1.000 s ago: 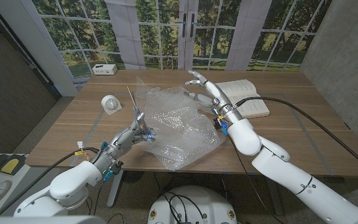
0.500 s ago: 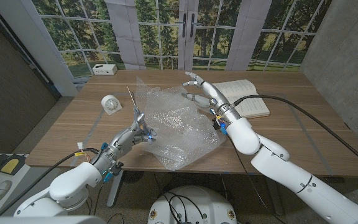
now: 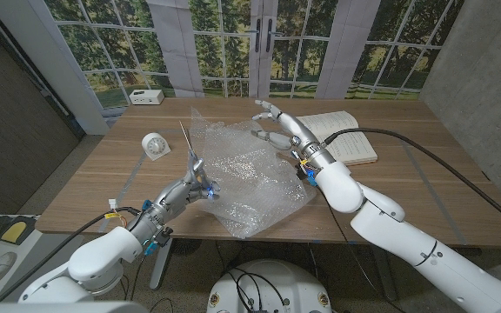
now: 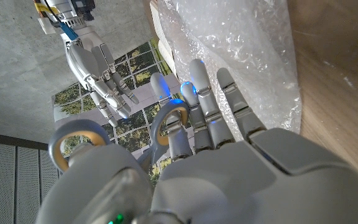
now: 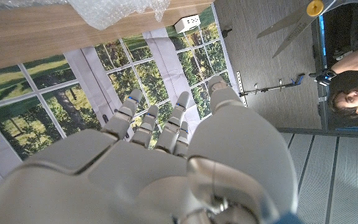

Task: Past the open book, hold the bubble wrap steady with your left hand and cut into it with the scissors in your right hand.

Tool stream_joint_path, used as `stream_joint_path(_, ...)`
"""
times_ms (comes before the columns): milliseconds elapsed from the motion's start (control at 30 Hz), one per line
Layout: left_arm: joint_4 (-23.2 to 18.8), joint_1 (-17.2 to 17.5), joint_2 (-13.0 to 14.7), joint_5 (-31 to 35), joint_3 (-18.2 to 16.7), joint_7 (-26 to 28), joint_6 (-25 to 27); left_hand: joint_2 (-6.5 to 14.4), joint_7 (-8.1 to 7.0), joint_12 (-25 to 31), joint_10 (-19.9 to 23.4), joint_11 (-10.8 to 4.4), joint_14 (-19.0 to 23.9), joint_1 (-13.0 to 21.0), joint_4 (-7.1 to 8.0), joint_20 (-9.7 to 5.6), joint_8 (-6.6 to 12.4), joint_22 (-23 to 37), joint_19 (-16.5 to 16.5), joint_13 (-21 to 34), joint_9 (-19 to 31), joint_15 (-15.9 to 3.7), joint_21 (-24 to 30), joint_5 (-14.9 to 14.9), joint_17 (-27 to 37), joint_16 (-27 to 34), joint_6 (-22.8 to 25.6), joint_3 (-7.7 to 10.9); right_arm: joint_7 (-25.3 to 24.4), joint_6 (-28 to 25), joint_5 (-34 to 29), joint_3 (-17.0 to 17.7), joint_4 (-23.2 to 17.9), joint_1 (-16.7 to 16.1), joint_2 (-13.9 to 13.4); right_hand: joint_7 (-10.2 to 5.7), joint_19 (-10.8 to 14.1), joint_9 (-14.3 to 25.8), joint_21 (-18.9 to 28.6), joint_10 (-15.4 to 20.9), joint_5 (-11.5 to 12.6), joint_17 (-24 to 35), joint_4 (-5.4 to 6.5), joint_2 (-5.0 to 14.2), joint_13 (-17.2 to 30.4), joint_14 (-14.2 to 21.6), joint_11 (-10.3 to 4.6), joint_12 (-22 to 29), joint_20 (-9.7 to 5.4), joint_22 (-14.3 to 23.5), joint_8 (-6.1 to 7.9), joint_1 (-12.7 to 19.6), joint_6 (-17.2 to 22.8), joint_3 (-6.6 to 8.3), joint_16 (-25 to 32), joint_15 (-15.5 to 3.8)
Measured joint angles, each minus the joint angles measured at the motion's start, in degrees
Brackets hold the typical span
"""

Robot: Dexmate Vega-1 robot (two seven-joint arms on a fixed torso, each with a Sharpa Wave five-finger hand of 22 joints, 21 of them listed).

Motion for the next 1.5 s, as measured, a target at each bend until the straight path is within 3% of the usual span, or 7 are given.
stream_joint_path(233, 0.15, 0.00, 0.34, 0.02, -0.04, -0.88, -0.18, 0.00, 0.00, 0.00, -0.30, -0.28, -0.29, 0.00, 0.01, 0.00, -0.39, 0.00, 0.00, 0.00, 0.00, -0.29, -0.22, 0.00, -0.11, 0.00, 0.00, -0.01, 0.79, -1.26, -1.47, -0.78, -0.62, 1.02, -0.35, 0.00, 0.00, 0.00, 0.00, 0.00, -0.23, 0.00, 0.00, 0.00, 0.00, 0.00, 0.00, 0.00, 0.00, 0.00, 0.00, 0.00, 0.00, 0.00, 0.00, 0.00)
stream_joint_path(333, 0.22, 0.00, 0.49, 0.03, -0.05, -1.23, -0.23, 0.01, 0.00, -0.05, -0.31, -0.28, -0.28, 0.01, 1.24, 0.00, -0.50, 0.00, 0.00, -0.12, 0.00, -0.29, -0.22, 0.02, -0.16, 0.00, 0.00, -1.09, 1.22, -1.94, -2.33, -1.29, -0.88, 1.66, -0.47, 0.00, 0.00, 0.00, 0.00, 0.01, -0.23, 0.00, 0.00, 0.00, 0.00, 0.00, 0.00, 0.00, 0.00, 0.00, 0.00, 0.00, 0.00, 0.00, 0.00, 0.00)
stream_joint_path(567, 0.36, 0.00, 0.59, -0.01, -0.08, -1.53, -0.29, 0.10, 0.01, -0.07, -0.31, -0.27, -0.28, 0.10, 1.24, 0.00, -0.85, 0.00, 0.00, -0.41, 0.00, -0.29, -0.22, 0.13, -0.35, 0.00, -0.01, -1.09, 1.97, -3.59, -4.66, -2.14, -1.22, 2.52, -0.53, 0.00, 0.02, 0.00, 0.00, 0.01, -0.23, 0.00, 0.00, 0.31, -0.01, 0.01, 0.00, 0.00, 0.61, 0.00, 0.00, 0.31, 0.01, 0.00, 0.00, 0.00)
stream_joint_path(733, 0.44, 0.01, 0.64, -0.05, -0.09, -1.90, -0.59, 0.16, 0.01, -0.09, -0.32, -0.26, -0.39, 0.17, 1.25, 0.00, -0.88, 0.00, 0.00, -0.40, -0.01, -0.19, -0.22, 0.13, -0.42, 0.00, -0.01, -1.09, 2.15, -4.96, -7.40, -3.44, -1.52, 3.36, -0.49, 0.21, 2.06, 0.00, 0.67, 0.01, -0.23, 0.00, 0.00, 0.31, -0.01, 0.01, 0.00, -0.44, -1.88, 0.26, 0.00, 0.30, -0.21, 0.00, 0.44, 0.00)
stream_joint_path(867, 0.47, 0.04, 0.65, -0.06, -0.11, -2.01, -0.71, 0.16, 0.01, -0.10, -0.40, -0.18, -0.38, 0.17, 1.26, 0.00, -1.04, 0.00, 0.00, -0.31, 0.27, -0.19, -0.66, 0.14, -0.42, 0.00, -0.01, -1.07, 2.36, -5.72, -8.86, -3.93, -1.57, 3.66, -0.36, 0.21, 1.88, 0.00, 0.67, 0.01, -0.23, 0.00, 0.00, 0.07, 0.15, 0.01, 0.00, -0.44, -2.22, 0.29, 0.00, 0.54, -0.20, 0.00, 0.44, 0.00)
stream_joint_path(1500, 0.59, 0.14, 0.51, -0.06, -0.09, -2.14, -1.14, 0.32, 0.01, -0.29, -0.50, -0.06, -0.58, 0.32, 1.33, 0.00, -1.72, -0.01, 0.00, -0.27, 0.53, -0.39, -1.11, 0.15, -0.42, 0.00, -0.01, -1.01, 3.26, -7.70, -13.27, -6.17, -0.54, 5.34, 1.26, 0.21, 1.12, 0.00, 0.67, 0.01, -0.22, 0.00, 0.00, 0.16, 0.26, 0.01, 0.00, -0.84, -1.53, 0.28, 0.01, 0.91, -0.20, 0.00, 0.44, 0.00)
